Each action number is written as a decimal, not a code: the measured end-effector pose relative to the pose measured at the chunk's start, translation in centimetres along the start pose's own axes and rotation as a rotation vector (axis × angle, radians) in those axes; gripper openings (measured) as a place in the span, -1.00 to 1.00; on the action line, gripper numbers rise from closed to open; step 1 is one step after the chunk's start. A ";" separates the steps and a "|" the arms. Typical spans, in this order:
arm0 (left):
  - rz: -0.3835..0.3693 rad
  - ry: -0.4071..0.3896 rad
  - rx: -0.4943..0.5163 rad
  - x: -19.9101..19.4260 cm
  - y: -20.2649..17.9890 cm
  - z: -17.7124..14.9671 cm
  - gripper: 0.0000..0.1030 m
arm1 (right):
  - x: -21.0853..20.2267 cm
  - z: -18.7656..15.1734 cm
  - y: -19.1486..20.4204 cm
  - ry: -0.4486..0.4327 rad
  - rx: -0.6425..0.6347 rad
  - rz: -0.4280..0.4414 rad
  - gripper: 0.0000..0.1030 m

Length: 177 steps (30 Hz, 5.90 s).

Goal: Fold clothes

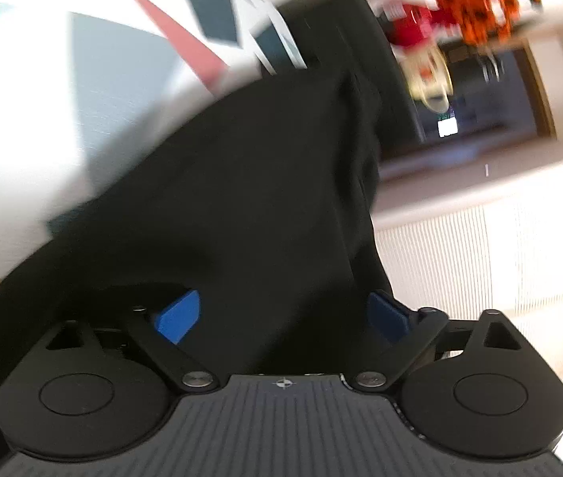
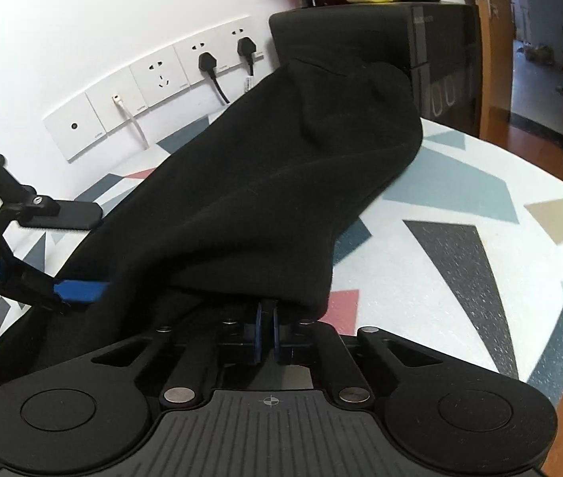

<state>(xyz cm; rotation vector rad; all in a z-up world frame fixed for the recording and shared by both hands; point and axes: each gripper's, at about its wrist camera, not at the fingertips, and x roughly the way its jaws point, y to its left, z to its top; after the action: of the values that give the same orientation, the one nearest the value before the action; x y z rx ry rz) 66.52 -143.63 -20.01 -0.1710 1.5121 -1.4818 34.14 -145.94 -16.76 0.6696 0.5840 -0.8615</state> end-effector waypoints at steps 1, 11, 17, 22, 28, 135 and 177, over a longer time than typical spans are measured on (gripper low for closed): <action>0.020 -0.008 0.008 0.1 -0.1 -0.1 0.70 | 0.1 0.1 0.4 -0.002 -0.012 -0.017 -0.82; 0.381 -0.070 0.220 3.2 -5.9 -1.3 0.70 | 1.2 0.2 2.6 -0.033 -0.094 -0.086 -0.82; 0.498 -0.055 0.307 5.0 -7.5 -1.6 0.71 | -3.9 -2.5 -1.6 -0.078 0.031 -0.071 -0.99; 0.507 -0.042 0.322 5.7 -7.7 -1.3 0.84 | -6.2 -5.6 -8.0 -0.075 0.277 -0.209 -1.00; 0.553 -0.037 0.324 6.7 -8.5 -1.6 0.90 | -6.0 -4.2 -4.4 -0.080 -0.010 -0.094 -0.51; 1.089 -0.793 -0.697 -13.0 -4.9 -36.1 0.98 | 4.9 5.7 7.9 0.213 -0.785 0.302 0.98; 1.038 -1.254 -0.644 -16.1 -0.4 -35.6 0.97 | 6.1 1.6 11.1 0.191 -0.705 0.154 0.98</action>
<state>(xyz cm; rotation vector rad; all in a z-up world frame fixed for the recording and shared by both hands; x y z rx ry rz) 50.02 -108.26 -19.01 -0.4843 0.6895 0.0940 46.85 -144.81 -16.78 0.1462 0.9332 -0.4000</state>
